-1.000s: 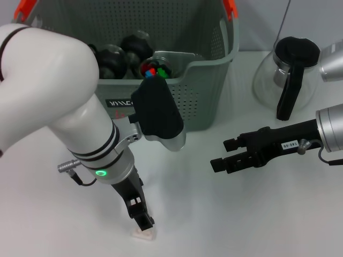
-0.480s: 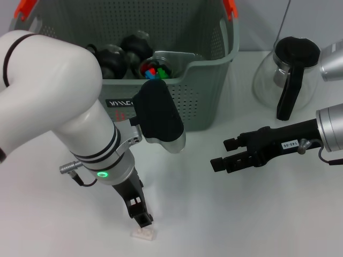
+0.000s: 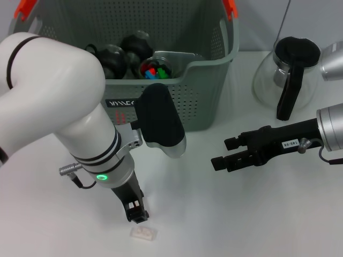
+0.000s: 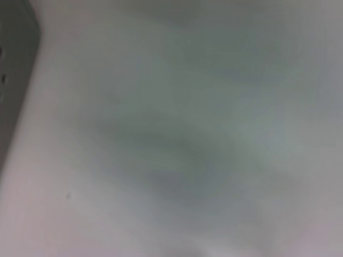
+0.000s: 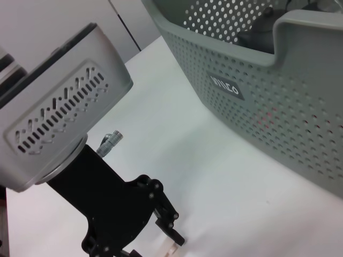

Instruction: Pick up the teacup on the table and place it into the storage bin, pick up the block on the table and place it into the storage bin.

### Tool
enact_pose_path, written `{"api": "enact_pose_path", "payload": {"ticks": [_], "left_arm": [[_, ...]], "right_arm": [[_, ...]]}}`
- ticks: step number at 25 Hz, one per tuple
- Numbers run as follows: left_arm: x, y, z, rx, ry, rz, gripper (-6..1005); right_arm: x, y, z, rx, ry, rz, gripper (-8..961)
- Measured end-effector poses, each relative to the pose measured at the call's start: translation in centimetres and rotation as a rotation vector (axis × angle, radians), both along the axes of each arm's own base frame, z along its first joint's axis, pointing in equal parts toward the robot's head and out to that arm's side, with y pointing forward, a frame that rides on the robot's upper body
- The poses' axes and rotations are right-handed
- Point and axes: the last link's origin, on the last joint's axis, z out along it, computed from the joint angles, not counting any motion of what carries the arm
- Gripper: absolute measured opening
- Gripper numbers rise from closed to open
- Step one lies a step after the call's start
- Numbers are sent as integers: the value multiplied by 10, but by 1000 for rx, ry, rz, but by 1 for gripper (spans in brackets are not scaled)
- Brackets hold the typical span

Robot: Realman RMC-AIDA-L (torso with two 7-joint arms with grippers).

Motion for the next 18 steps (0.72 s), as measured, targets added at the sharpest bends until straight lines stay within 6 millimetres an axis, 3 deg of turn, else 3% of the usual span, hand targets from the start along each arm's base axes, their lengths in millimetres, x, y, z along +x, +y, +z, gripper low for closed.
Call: {"api": "enact_pose_path", "payload": {"ticks": [5,8,12,16,17,18], "left_arm": [[7,0,6,12,-19,-10,489],[23,4,26,58,-101,-5,404],[52,7,79,86,-372,40,404],[78,15,153,154,-720,-1,404],[78,15,153,154,-720,-1,404],[85,38,195,281,-869,-71,404]], "right_arm": [[1,0,0,3,-1,-2,928],[1,0,0,4,-2,-2,928],[2,-1,0,4,-2,-3,928],[3,-1,0,4,-2,-3,928],[3,-1,0,3,-3,-2,928],[3,-1,0,1,-4,1,928]]}}
